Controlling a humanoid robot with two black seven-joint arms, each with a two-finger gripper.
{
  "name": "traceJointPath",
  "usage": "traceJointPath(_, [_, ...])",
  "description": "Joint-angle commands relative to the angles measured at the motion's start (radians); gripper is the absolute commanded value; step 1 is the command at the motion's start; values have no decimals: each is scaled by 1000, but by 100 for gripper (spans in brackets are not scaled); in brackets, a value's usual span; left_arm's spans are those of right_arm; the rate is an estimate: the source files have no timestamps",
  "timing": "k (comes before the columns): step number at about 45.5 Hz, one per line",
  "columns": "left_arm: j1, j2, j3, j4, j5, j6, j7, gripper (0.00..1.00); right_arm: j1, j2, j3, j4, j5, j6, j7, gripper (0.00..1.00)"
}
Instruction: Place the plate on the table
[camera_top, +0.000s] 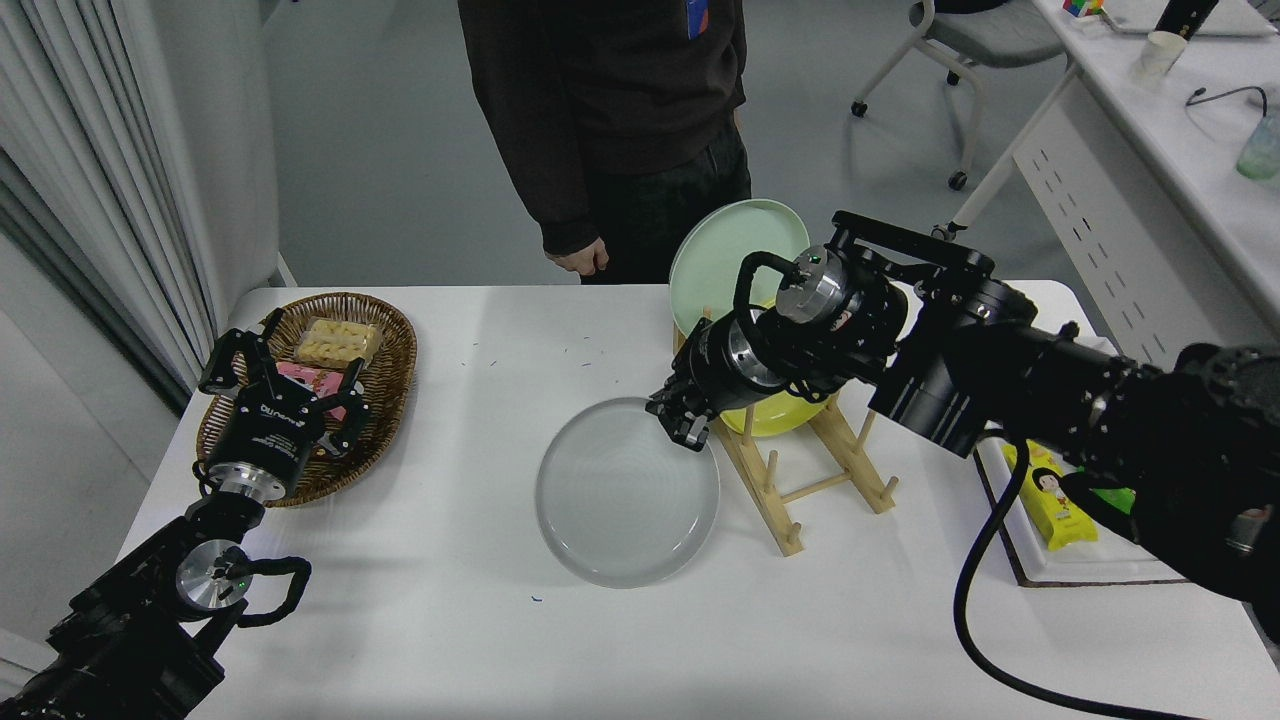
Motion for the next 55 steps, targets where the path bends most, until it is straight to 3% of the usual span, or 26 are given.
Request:
traceJointPath(1, [0, 0, 0, 0, 0, 0, 0, 98, -36, 9, 26, -54, 9, 3, 1, 0])
traceJointPath(55, [0, 0, 0, 0, 0, 0, 0, 98, -208, 9, 55, 30, 144, 23, 18, 0])
